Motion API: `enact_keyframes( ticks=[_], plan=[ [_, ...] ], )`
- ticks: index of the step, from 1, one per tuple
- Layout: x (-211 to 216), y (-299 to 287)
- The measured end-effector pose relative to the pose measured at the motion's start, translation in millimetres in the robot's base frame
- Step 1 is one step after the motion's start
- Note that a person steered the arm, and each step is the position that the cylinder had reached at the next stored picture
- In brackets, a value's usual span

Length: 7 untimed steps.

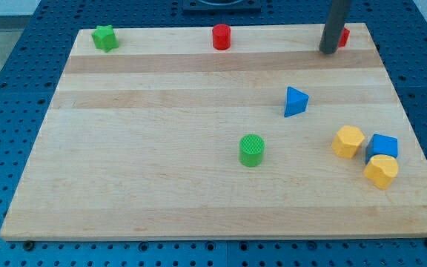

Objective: Move the green circle to the center left side of the board

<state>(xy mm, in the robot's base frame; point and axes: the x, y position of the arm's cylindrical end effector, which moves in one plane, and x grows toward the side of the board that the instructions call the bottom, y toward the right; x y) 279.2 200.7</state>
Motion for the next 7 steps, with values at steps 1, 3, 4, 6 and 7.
enact_keyframes(
  ticks=[1, 3, 4, 6, 7],
  plan=[
    [37, -6],
    [101, -42],
    [125, -59],
    [173, -86],
    [201, -101]
  ],
)
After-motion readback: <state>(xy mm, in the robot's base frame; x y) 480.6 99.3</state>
